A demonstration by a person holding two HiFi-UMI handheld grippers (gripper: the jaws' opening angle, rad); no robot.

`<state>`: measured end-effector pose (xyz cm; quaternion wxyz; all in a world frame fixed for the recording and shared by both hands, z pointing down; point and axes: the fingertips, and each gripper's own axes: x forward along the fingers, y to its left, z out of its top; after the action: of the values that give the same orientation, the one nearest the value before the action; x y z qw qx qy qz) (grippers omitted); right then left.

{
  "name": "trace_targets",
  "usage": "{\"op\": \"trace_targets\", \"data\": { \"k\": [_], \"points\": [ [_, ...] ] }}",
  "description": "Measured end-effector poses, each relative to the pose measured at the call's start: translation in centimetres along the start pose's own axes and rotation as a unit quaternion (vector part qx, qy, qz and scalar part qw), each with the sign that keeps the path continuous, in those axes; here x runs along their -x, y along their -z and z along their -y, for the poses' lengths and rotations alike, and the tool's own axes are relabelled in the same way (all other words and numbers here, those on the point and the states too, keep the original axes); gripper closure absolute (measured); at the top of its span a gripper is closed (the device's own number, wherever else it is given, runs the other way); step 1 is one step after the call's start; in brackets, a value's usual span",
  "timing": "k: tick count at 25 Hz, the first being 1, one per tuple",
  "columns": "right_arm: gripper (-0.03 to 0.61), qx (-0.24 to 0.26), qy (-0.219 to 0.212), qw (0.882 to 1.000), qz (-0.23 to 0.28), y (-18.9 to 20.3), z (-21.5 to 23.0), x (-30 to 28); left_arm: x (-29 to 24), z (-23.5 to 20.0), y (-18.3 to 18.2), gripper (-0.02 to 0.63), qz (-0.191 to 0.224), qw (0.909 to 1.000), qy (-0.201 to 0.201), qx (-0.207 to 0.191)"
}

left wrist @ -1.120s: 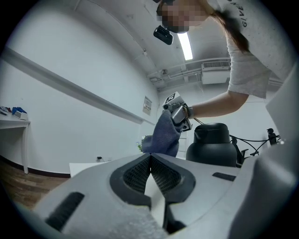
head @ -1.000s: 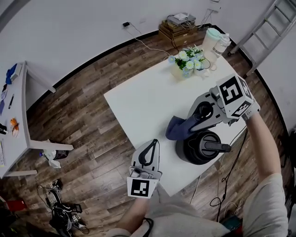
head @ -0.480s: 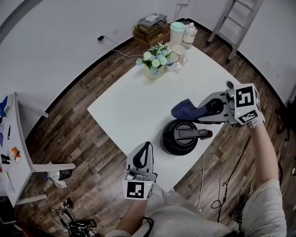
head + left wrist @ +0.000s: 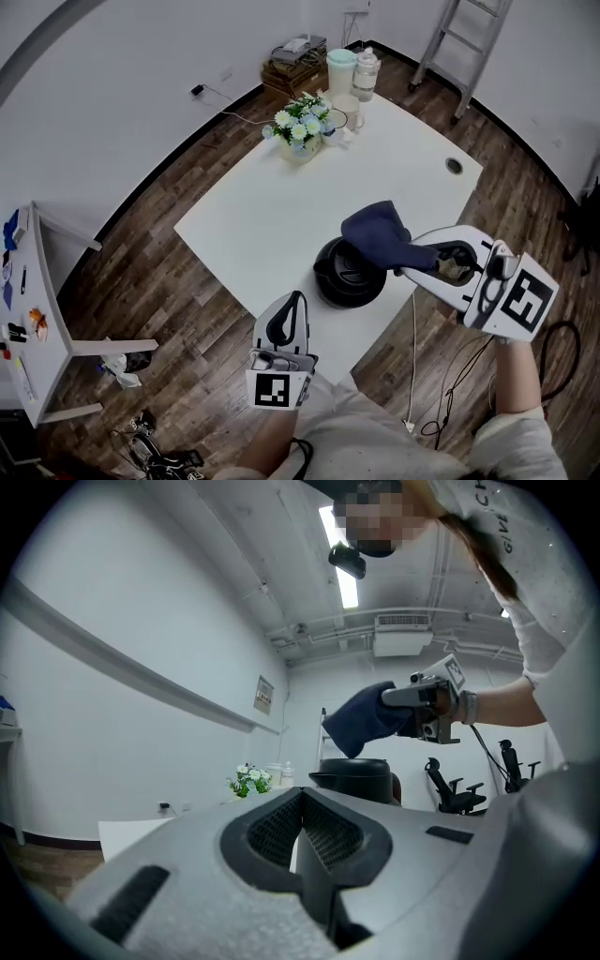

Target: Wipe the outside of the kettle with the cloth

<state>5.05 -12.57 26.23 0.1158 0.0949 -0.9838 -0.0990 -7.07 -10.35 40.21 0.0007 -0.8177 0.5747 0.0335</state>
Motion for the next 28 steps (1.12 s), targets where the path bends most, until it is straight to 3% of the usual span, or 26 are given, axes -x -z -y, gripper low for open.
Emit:
{"op": "trace_targets", "data": {
  "k": [3, 5, 7, 10, 13, 19, 28],
  "points": [
    [0.526, -0.006, 0.029, 0.997, 0.071, -2.6, -4.0, -3.4, 0.8, -0.1, -0.3, 0.606, -0.003, 0.9999, -0.01, -0.01],
    [0.526, -0.021, 0.044, 0.996, 0.072, -2.0, -6.3, -6.0, 1.5, -0.7, -0.3, 0.606, -0.004, 0.9995, -0.026, -0.018],
    [0.526, -0.025, 0.068, 0.997, 0.005, 1.0, -7.9, -8.1, 2.1, -1.2, -0.1, 0.606, -0.009, 0.9989, -0.043, -0.019],
    [0.526, 0.025, 0.106, 0.99, -0.093, 4.7, -8.7, -9.0, 2.7, -1.1, 1.0, 0.606, -0.025, 0.9983, -0.051, -0.013],
    [0.526, 0.025, 0.142, 0.982, -0.119, 6.6, -7.9, -7.2, 2.9, -0.3, 1.7, 0.606, -0.032, 0.9984, -0.045, -0.009],
    [0.526, 0.018, 0.175, 0.979, -0.104, 7.6, -5.4, -2.0, 2.3, 1.6, 1.4, 0.606, -0.024, 0.9996, -0.015, -0.009],
    [0.526, 0.043, 0.271, 0.953, -0.129, 8.3, 0.1, 2.8, 2.1, 2.1, 1.5, 0.606, -0.03, 0.9994, -0.006, -0.013]
  ]
}}
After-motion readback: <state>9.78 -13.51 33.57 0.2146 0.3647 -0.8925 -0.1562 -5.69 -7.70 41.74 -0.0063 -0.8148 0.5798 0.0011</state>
